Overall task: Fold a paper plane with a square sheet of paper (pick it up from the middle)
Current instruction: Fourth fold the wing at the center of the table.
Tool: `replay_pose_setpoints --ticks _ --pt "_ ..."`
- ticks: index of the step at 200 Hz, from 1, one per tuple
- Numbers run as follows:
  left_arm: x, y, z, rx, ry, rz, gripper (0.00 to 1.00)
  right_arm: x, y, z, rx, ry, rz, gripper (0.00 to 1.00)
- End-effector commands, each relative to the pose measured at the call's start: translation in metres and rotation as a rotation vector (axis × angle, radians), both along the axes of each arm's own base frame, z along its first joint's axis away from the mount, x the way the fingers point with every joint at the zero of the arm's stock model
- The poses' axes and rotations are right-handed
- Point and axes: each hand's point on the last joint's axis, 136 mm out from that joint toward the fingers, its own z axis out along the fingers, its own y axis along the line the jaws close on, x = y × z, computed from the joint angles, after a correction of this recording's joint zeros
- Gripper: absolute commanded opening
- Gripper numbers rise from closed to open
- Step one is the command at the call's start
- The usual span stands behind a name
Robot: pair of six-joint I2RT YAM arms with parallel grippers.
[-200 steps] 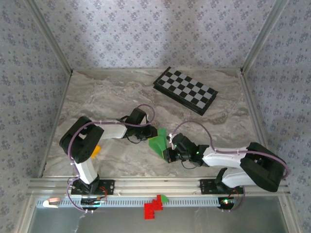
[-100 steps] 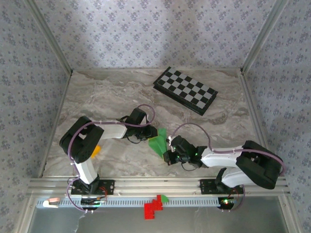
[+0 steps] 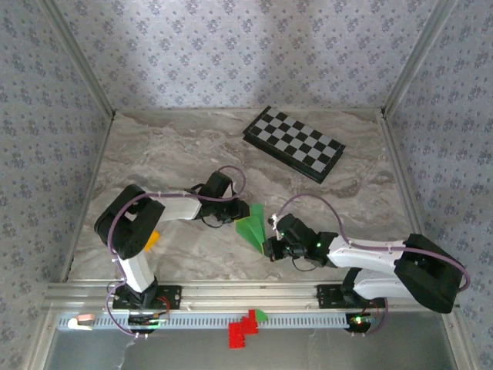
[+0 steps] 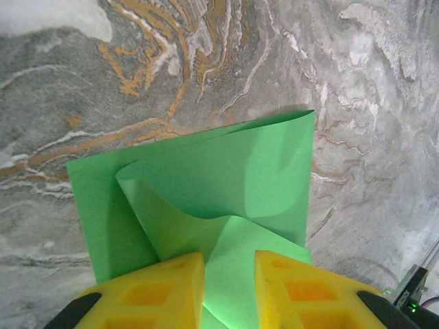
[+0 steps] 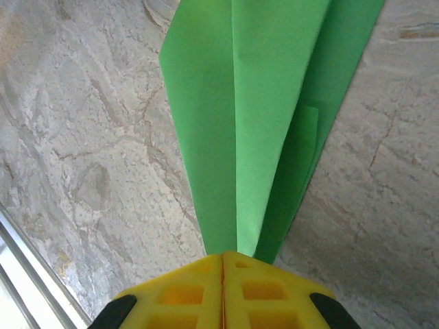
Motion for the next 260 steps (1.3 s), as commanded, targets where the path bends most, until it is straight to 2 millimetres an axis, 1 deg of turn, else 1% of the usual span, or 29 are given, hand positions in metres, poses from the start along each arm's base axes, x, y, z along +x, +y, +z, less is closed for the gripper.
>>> replay_pose_setpoints --ticks 1,14,35,78,109,136,156,194,207,230,260 --pt "-0.004 0.008 -0.016 0.063 0.028 -0.002 0.27 -0.003 0.004 0.007 -0.009 -0.005 0.031 0.09" --pt "-0.004 0.008 -0.017 0.064 0.03 -0.002 0.27 -0.004 0.006 0.005 -0.013 -0.004 0.039 0.09" --pt "-0.005 0.008 -0.016 0.062 0.031 -0.004 0.27 -0.005 0.005 -0.003 -0.034 0.009 0.037 0.09" --pt "-0.005 0.009 -0.015 0.065 0.028 -0.005 0.27 -0.007 -0.01 -0.026 -0.081 0.044 0.011 0.08" --pt "-0.004 0.008 -0.014 0.065 0.028 -0.005 0.27 -0.011 -0.014 -0.035 -0.091 0.065 0.008 0.07" --pt "-0.004 0.008 -0.013 0.067 0.025 -0.007 0.27 -0.018 -0.024 -0.044 -0.129 0.088 0.005 0.06" --pt "-0.004 0.009 -0.014 0.07 0.025 -0.006 0.27 -0.015 -0.024 -0.036 -0.118 0.075 0.002 0.07" --pt "-0.004 0.009 -0.015 0.068 0.027 -0.006 0.27 -0.002 -0.01 -0.002 -0.024 0.029 -0.009 0.07" --pt "-0.005 0.009 -0.014 0.069 0.027 -0.005 0.27 -0.001 -0.006 0.003 -0.011 0.027 -0.002 0.07" --pt "-0.005 0.009 -0.014 0.068 0.028 -0.005 0.27 -0.004 -0.004 0.0 -0.01 0.036 0.007 0.07" --pt "-0.004 0.008 -0.014 0.067 0.027 -0.008 0.27 -0.01 -0.003 -0.015 -0.031 0.067 0.014 0.07"
